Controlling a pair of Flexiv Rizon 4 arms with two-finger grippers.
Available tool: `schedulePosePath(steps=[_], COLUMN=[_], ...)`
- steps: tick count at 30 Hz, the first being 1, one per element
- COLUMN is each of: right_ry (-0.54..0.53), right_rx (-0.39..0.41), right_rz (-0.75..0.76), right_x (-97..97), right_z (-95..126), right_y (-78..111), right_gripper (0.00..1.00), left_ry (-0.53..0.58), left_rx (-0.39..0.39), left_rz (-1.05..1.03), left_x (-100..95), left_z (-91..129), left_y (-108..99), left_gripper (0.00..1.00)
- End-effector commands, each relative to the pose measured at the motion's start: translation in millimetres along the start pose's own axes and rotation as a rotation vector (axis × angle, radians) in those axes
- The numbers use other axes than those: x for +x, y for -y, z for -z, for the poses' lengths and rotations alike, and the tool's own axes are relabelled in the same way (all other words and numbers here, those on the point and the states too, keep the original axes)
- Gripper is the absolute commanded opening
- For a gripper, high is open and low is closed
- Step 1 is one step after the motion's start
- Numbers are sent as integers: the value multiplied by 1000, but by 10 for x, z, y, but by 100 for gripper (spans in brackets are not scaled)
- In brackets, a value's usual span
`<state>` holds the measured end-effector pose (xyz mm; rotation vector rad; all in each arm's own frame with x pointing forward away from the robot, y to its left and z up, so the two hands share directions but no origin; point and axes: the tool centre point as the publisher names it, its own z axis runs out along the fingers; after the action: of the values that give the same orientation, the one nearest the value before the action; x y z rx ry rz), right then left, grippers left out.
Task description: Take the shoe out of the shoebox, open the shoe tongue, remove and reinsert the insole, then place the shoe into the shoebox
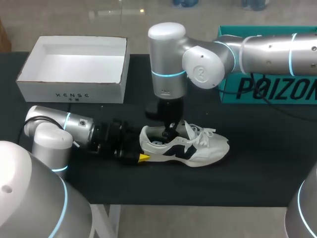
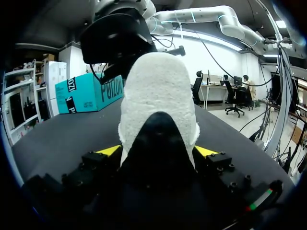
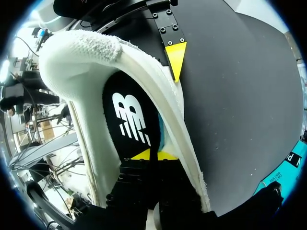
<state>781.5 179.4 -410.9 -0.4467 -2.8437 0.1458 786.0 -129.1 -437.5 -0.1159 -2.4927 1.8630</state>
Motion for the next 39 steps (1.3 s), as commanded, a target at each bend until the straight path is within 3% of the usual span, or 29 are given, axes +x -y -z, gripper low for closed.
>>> schedulePosePath(steps=[1,15,34,39], right_ry=[-9,-29,38,48], right_rx=[-2,-7,-86,-100], right_rz=[2,42,-87,-77], right_x=[67,88,110,35], right_z=[2,270,487,526], right_y=[89,172,494,384], right_gripper=[0,0,0,0], left_ry=[3,3,3,3], left_rx=[-3,-3,-3,-3], left_rz=[0,0,0,0], left_x=[-19,-19,-19,-19], left_z=[-21,-21,-21,-21], left_y=[-50,-50,-50,-50], left_gripper=[0,0,0,0])
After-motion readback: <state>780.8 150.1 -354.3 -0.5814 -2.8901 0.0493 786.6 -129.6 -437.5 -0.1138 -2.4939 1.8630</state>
